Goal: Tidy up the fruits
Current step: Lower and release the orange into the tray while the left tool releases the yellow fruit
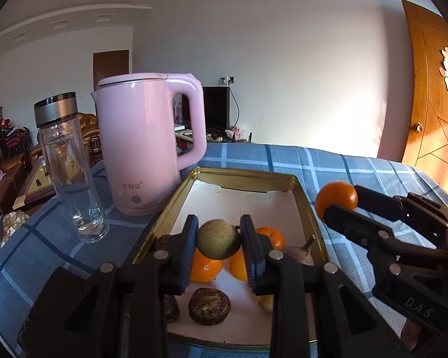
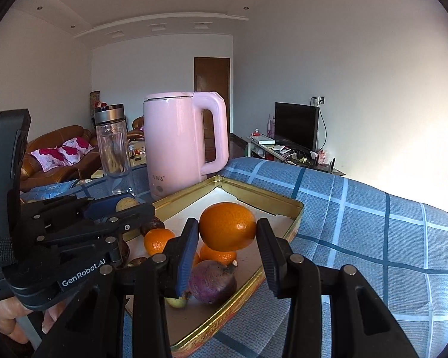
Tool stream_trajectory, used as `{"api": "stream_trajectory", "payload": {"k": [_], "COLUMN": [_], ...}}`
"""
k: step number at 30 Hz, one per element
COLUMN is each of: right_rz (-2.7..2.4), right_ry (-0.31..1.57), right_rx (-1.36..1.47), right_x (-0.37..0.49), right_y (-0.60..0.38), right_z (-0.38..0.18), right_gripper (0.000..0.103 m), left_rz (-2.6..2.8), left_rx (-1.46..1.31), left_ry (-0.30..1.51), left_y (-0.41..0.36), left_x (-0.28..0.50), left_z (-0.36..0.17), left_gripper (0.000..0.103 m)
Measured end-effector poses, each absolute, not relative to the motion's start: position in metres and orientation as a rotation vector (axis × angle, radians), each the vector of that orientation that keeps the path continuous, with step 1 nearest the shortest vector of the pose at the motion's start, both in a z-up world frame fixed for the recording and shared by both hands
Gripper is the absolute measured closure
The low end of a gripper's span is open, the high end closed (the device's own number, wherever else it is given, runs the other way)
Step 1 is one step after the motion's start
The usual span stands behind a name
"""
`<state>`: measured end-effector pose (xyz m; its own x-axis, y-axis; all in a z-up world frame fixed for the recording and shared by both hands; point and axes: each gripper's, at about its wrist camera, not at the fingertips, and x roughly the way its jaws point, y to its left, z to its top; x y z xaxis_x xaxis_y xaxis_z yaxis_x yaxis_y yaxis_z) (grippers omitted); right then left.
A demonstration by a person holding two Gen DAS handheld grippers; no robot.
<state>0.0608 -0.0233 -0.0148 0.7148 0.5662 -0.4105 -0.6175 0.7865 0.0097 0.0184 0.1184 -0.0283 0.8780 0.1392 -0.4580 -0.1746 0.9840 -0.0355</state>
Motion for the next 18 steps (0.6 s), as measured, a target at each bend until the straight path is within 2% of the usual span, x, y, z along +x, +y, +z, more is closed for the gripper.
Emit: {"api": "stream_trajectory", "payload": {"k": [18], "right_rz": [0.706], "right_ry": [0.459], "right_rx": [-0.196], "right_x": [0.057], "right_y": [0.019], "right_z": [-0.031], "right_gripper": [0.061], "left_rz": [0.203], "left_rx": [-0.096], "left_ry": [0.527], "left_y": [0.151], "left_x": [0.018], "left_z": [-0.048], "left_gripper": [0.073]}}
